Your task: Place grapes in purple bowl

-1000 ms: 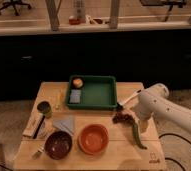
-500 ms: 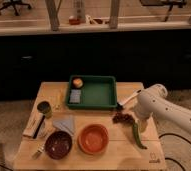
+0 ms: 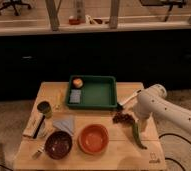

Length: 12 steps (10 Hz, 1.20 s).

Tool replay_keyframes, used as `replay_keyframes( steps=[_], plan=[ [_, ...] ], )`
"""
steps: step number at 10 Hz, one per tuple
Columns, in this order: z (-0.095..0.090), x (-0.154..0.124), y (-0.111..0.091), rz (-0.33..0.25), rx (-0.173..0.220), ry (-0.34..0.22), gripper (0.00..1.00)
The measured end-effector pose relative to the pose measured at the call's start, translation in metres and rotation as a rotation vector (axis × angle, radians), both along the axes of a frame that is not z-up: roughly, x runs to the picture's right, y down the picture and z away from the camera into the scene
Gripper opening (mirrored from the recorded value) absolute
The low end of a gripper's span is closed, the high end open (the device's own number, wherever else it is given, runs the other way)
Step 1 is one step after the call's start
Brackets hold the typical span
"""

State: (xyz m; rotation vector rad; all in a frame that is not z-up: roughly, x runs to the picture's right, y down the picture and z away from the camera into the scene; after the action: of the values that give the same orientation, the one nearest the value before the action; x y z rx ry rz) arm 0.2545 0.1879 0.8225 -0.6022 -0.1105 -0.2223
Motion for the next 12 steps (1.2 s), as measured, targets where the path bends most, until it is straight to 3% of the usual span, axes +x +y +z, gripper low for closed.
replay_keyframes(
  steps=[5, 9, 12],
  plan=[
    [-0.007, -0.008, -0.006, 0.067, -0.066, 0.038, 0.8],
    [-0.001, -0.022, -0.007, 0.116, -0.098, 0.041, 0.8],
    [0.014, -0.044, -0.002, 0.13, -0.124, 0.027, 0.8]
  ],
)
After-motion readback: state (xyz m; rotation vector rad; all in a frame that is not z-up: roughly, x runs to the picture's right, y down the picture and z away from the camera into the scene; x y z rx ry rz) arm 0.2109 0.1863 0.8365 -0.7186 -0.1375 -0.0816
